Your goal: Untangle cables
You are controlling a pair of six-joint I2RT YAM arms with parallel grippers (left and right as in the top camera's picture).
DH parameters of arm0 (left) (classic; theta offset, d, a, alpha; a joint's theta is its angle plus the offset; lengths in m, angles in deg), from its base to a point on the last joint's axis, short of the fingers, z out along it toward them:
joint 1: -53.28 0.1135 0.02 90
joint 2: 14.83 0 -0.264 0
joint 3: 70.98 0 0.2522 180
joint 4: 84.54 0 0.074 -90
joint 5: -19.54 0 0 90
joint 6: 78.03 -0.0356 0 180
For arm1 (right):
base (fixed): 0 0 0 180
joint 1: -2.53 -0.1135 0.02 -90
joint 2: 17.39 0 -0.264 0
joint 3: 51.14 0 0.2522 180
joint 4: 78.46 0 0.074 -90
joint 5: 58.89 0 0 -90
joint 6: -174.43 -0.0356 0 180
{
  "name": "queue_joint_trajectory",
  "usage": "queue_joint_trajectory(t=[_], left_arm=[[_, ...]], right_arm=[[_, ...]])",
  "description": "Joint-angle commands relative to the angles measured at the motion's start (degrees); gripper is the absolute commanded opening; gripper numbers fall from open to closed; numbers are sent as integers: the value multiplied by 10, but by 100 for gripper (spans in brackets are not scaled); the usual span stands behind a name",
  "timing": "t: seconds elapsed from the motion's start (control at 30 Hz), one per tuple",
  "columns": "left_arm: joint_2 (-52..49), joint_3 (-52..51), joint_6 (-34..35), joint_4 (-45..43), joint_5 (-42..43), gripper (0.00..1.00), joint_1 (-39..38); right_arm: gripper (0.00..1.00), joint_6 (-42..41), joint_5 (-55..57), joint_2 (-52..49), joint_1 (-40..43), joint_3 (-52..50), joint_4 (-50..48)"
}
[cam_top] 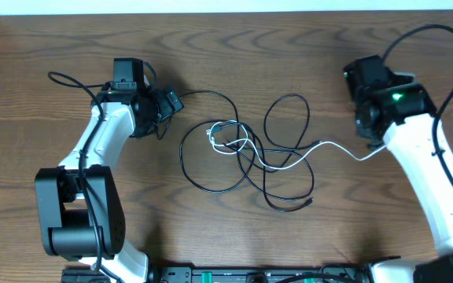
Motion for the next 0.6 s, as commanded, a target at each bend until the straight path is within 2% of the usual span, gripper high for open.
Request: queue_joint_trajectory(t=[0.0, 0.1, 0.17, 0.23, 0.3, 0.57], left_arm=[[12, -2, 4, 0, -6, 100, 1], [12, -2, 4, -1, -6, 100, 1], [12, -2, 4, -1, -6, 100, 1], [12, -2, 4, -1, -6, 100, 1], [12, -2, 4, -1, -6, 100, 1], [12, -2, 5, -1, -6, 100, 1]], right_arm=[[24, -40, -27, -9, 42, 0, 0], [56, -39, -79, -14, 80, 0, -5], [70, -39, -109, -17, 99, 0, -5], [80, -33, -128, -18, 111, 0, -6], [87, -28, -144, -21, 119, 0, -9], [95, 70, -311, -31, 122, 0, -76]])
